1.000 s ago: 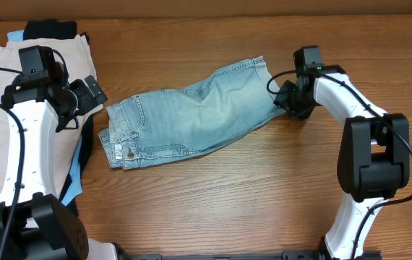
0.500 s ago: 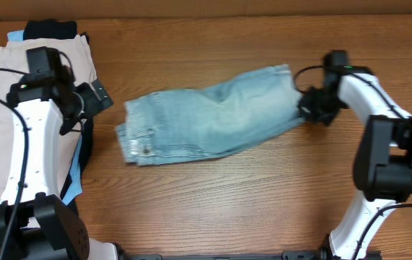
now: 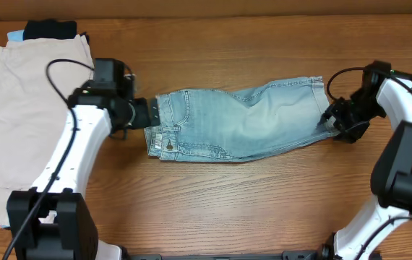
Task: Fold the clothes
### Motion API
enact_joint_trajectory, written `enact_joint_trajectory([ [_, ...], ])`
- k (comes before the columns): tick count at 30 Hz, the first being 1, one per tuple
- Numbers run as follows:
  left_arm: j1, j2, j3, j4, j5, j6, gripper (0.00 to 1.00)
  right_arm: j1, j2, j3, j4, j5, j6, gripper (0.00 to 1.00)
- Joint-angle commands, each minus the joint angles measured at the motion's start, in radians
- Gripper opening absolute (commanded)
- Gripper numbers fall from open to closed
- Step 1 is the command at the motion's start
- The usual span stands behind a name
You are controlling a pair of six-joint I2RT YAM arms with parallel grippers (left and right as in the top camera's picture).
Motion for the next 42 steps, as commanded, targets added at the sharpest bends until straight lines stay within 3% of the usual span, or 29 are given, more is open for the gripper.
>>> enact_joint_trajectory([
  [1,-0.022,0.015,-0.032,0.036,0.027,0.085,1.00,0.004,-0.147,0.053,-0.016,-0.024,-0.085,0.77],
  [6,-0.027,0.084,-0.039,0.054,0.027,0.145,1.00,0.004,-0.242,0.056,-0.019,-0.024,-0.108,0.86],
  [26,-0.102,0.306,-0.041,0.135,0.086,0.212,0.93,0.004,-0.263,0.055,-0.029,-0.032,-0.106,0.86],
  [28,-0.113,0.333,-0.041,0.140,0.069,0.176,0.85,0.004,-0.263,0.055,-0.029,-0.032,-0.106,0.85],
  [29,-0.116,0.344,-0.041,0.141,0.065,0.161,0.76,0.004,-0.263,0.055,-0.029,-0.034,-0.106,0.83],
  [30,-0.116,0.354,-0.041,0.141,0.054,0.144,0.63,0.004,-0.263,0.055,-0.028,-0.035,-0.104,0.81],
  [33,-0.112,0.365,-0.041,0.135,-0.013,0.066,0.12,0.016,-0.263,0.055,-0.018,-0.050,-0.103,0.73],
  [34,-0.108,0.364,-0.040,0.131,-0.045,0.034,0.04,0.023,-0.263,0.055,-0.011,-0.050,-0.103,0.70],
  [38,-0.071,0.331,0.022,0.042,-0.124,-0.008,0.04,0.080,-0.263,0.051,0.026,-0.050,-0.103,0.54],
  [41,-0.043,0.290,0.117,-0.064,-0.156,-0.001,0.04,0.132,-0.262,0.039,0.064,-0.050,-0.099,0.38],
  [42,-0.035,0.274,0.158,-0.106,-0.163,0.012,0.04,0.153,-0.261,0.032,0.080,-0.050,-0.099,0.28],
])
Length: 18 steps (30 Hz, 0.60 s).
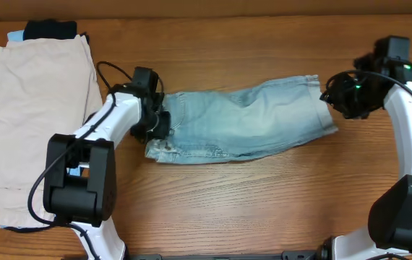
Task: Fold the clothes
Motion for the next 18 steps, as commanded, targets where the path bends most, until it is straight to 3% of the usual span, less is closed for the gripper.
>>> enact_joint_trajectory([
  [1,0.055,-0.031,0.130,-0.101,-0.129,-0.005,0.04,0.070,-0.004,-0.012,0.037,-0.011,0.000,0.17],
  [2,0.060,-0.045,0.174,-0.142,-0.128,0.015,0.04,0.088,-0.003,-0.017,0.051,-0.011,0.000,0.10],
  [4,0.061,-0.063,0.282,-0.253,-0.130,0.064,0.04,0.127,0.003,-0.034,0.086,-0.008,0.021,0.04],
  [10,0.055,-0.066,0.565,-0.492,-0.200,0.143,0.04,0.222,0.018,-0.127,0.192,-0.008,0.093,0.04],
  [18,0.051,-0.066,0.829,-0.594,-0.208,0.212,0.04,0.266,0.019,-0.175,0.187,-0.014,0.109,0.04],
])
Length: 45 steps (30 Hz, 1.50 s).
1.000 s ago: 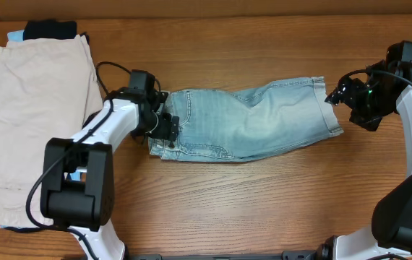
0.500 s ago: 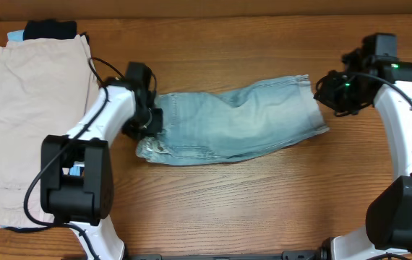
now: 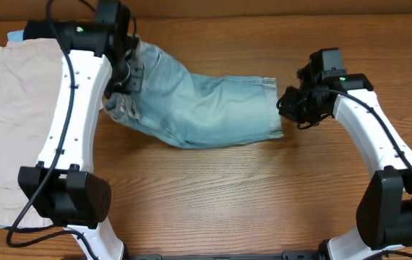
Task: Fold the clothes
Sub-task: 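Fold the waistband end rightward over the legs with the left gripper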
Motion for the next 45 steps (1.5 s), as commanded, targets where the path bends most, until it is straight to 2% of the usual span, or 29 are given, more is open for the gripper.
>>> enact_joint_trajectory([
  [1,-0.006,-0.041,0.104,-0.010,0.012,0.039,0.04,0.008,0.001,0.000,-0.001,-0.011,0.015,0.04],
  [6,-0.047,-0.023,0.111,0.013,0.106,0.025,0.04,0.008,0.001,0.000,0.005,-0.044,0.015,0.04],
  [14,-0.209,0.122,0.111,0.087,0.140,-0.131,0.04,-0.001,-0.024,0.006,0.006,-0.088,0.013,0.04],
  [22,-0.381,0.296,0.111,0.283,0.190,-0.193,0.04,-0.042,-0.163,0.028,-0.004,-0.098,0.011,0.04],
  [27,-0.444,0.315,0.114,0.373,0.228,-0.206,0.04,-0.080,-0.229,0.028,-0.033,-0.098,0.011,0.04],
  [34,-0.502,0.314,0.166,0.390,0.243,-0.206,0.04,-0.152,-0.264,0.028,-0.058,-0.098,0.007,0.04],
  [36,-0.513,0.314,0.166,0.408,0.259,-0.206,0.11,-0.163,-0.263,0.028,-0.065,-0.097,0.005,0.04],
  [37,-0.519,0.314,0.166,0.416,0.264,-0.206,0.10,-0.166,-0.263,0.028,-0.066,-0.093,0.003,0.04],
  [38,-0.523,0.314,0.166,0.422,0.264,-0.206,0.04,-0.168,-0.263,0.028,-0.066,-0.083,0.003,0.04],
  [40,-0.526,0.314,0.170,0.425,0.263,-0.206,0.04,-0.168,-0.262,0.026,-0.065,-0.045,0.006,0.04],
  [45,-0.484,0.303,0.308,0.279,0.229,-0.206,0.04,-0.168,-0.225,0.013,-0.061,0.032,0.008,0.04],
])
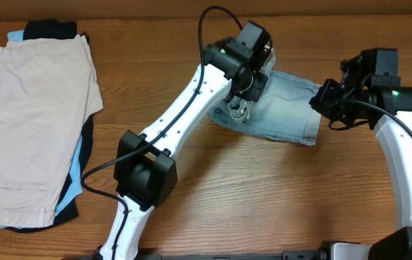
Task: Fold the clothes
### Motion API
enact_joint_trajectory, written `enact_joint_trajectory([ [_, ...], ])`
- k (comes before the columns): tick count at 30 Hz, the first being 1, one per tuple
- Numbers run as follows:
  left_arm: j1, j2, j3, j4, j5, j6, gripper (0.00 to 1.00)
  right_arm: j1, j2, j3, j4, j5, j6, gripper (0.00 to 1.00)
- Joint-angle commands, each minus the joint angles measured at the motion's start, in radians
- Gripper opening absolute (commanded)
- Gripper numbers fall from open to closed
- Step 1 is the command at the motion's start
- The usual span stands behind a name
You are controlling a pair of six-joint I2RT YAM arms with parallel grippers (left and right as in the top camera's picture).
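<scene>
A pair of light blue denim shorts [282,115] lies bunched at the back right of the wooden table. Its waistband end is lifted and doubled over toward the leg end. My left gripper [246,83] reaches far across from the left and is shut on that waistband, with a bit of denim hanging below it. My right gripper [323,108] sits at the shorts' right edge, just above the frayed hem [311,133], and appears shut on the cloth there. Its fingertips are hard to make out.
A pile of clothes lies at the far left, with beige trousers [32,123] on top and dark and light blue garments [72,184] under them. The left arm's long white link [184,119] runs diagonally over the middle of the table.
The left gripper has moved with the waistband from the back left to the back right. The shorts now lie shorter and farther right. The right gripper and the hem have also moved right.
First the shorts lay flat across the middle, a gripper at each end. Then the left gripper sat on the waistband and the right stood off the hem. Then the waistband was raised at the back left. Now it is doubled toward the hem.
</scene>
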Motion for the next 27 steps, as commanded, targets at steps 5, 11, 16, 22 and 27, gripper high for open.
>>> enact_joint_trajectory([
  [5,0.114,-0.033,0.356,-0.287,-0.107,-0.002,0.04,-0.002,0.110,0.007,0.035,0.055,0.000,0.04],
  [11,0.227,-0.033,0.528,-0.502,-0.180,0.040,0.04,-0.002,0.228,0.007,0.093,-0.032,-0.022,0.04],
  [16,0.300,-0.033,0.528,-0.570,-0.239,0.104,0.04,-0.001,0.283,0.007,0.114,-0.109,-0.042,0.04],
  [22,0.331,-0.033,0.528,-0.569,-0.246,0.127,0.04,0.039,0.303,0.007,0.143,-0.124,-0.061,0.04],
  [27,0.327,-0.033,0.526,-0.569,-0.246,0.126,0.04,0.086,0.325,0.007,0.215,-0.119,-0.061,0.04],
])
